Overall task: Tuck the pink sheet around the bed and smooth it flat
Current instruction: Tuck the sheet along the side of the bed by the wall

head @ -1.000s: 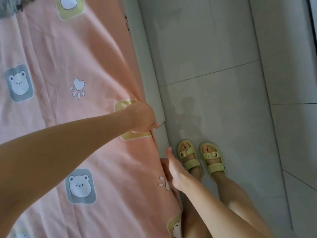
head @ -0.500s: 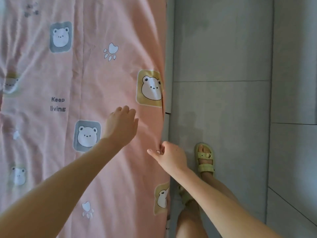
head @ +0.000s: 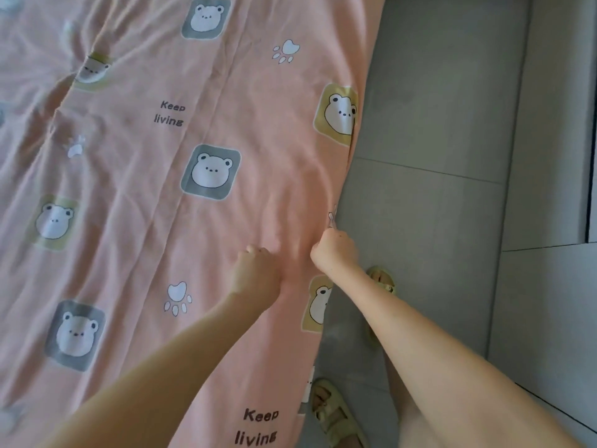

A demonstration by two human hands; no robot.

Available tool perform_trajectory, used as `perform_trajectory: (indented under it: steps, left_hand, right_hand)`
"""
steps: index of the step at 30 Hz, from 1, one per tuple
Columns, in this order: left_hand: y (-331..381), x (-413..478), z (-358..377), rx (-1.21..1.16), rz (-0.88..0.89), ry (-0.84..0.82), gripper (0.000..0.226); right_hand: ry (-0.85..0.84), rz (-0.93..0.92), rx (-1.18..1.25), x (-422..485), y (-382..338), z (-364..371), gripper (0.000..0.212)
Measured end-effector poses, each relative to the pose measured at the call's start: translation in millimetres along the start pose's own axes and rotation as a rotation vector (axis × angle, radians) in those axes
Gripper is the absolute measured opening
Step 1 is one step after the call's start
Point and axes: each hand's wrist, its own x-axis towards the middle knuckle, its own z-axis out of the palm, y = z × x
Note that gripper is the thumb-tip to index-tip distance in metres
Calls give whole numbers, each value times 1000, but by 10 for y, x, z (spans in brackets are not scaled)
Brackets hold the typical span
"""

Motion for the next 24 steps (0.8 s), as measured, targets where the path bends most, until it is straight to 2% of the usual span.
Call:
perform_trajectory:
  steps: [4, 8, 10, 12, 15, 17, 22, 24]
  left_hand:
    - [66, -117, 147, -244, -146, 23, 32]
    - [120, -84, 210, -283, -81, 80, 31]
    - [76, -39, 215, -296, -51, 66, 30]
    - [2, -31, 198, -285, 2, 37, 24]
    - [-123, -79, 164, -236, 118, 21, 20]
    - [-181, -141, 132, -201, 184, -1, 21]
    - [-216, -243, 141, -167, 251, -81, 23]
    - [-153, -230, 182, -125, 236, -107, 24]
  right_hand:
    - [23, 21, 41, -157, 39, 181, 16]
    - [53, 2, -4, -131, 83, 199, 11]
    - [72, -1, -2, -103, 121, 179, 20]
    - [68, -12, 13, -118, 174, 157, 3]
    - [44, 8, 19, -188, 238, 139, 24]
    - [31, 28, 50, -247, 287, 140, 29]
    - [-24, 57, 130, -332, 343, 235, 22]
    - [-51, 64, 110, -348, 325, 256, 12]
